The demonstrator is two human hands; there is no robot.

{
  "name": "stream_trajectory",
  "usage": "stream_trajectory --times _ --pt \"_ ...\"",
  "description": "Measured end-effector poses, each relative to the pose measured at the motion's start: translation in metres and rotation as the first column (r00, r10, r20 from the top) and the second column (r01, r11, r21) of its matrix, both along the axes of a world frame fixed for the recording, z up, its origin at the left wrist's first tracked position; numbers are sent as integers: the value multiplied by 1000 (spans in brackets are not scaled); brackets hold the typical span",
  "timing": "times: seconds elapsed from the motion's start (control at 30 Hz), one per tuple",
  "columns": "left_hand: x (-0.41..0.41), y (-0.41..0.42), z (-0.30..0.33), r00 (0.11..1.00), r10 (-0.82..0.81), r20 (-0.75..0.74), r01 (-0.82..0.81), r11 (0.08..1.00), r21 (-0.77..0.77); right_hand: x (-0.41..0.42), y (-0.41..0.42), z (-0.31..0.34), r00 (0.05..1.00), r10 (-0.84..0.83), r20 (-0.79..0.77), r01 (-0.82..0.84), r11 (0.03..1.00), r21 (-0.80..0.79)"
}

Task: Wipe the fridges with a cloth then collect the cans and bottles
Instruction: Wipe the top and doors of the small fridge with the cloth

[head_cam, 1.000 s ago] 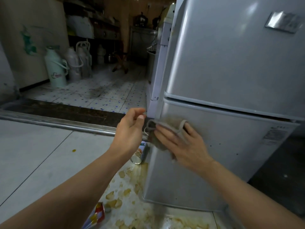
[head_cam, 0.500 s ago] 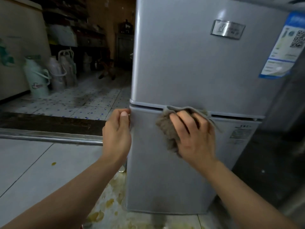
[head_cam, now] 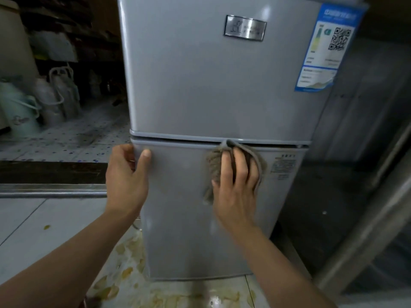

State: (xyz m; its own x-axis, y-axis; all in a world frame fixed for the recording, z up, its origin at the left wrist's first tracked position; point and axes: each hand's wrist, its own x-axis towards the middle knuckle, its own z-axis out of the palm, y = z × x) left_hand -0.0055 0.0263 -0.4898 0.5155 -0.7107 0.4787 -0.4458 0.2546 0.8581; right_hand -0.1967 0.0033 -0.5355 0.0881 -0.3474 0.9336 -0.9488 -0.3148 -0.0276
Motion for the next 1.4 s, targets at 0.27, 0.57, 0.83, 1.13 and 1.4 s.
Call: stream_trajectory --times 0.27,0.57,0.83,1.13,1.4 --pt "-2 -3 -7 1000 4 -6 -4 998 -68 -84 -13 11 913 -18 407 -9 998 65" --pt "0 0 -38 1000 -10 -7 9 999 -48 -65 -8 -43 828 -52 558 -83 973 214" --pt "10 9 -77 993 -12 118 1 996 91 -61 -5 -44 886 -39 462 -72 973 219" --pt "10 6 -83 996 -17 84 11 998 68 -20 -11 -68 1000 24 1 -24 999 21" --pt "14 6 -77 996 -52 78 46 995 85 -16 -10 -68 908 144 -395 -120 989 85"
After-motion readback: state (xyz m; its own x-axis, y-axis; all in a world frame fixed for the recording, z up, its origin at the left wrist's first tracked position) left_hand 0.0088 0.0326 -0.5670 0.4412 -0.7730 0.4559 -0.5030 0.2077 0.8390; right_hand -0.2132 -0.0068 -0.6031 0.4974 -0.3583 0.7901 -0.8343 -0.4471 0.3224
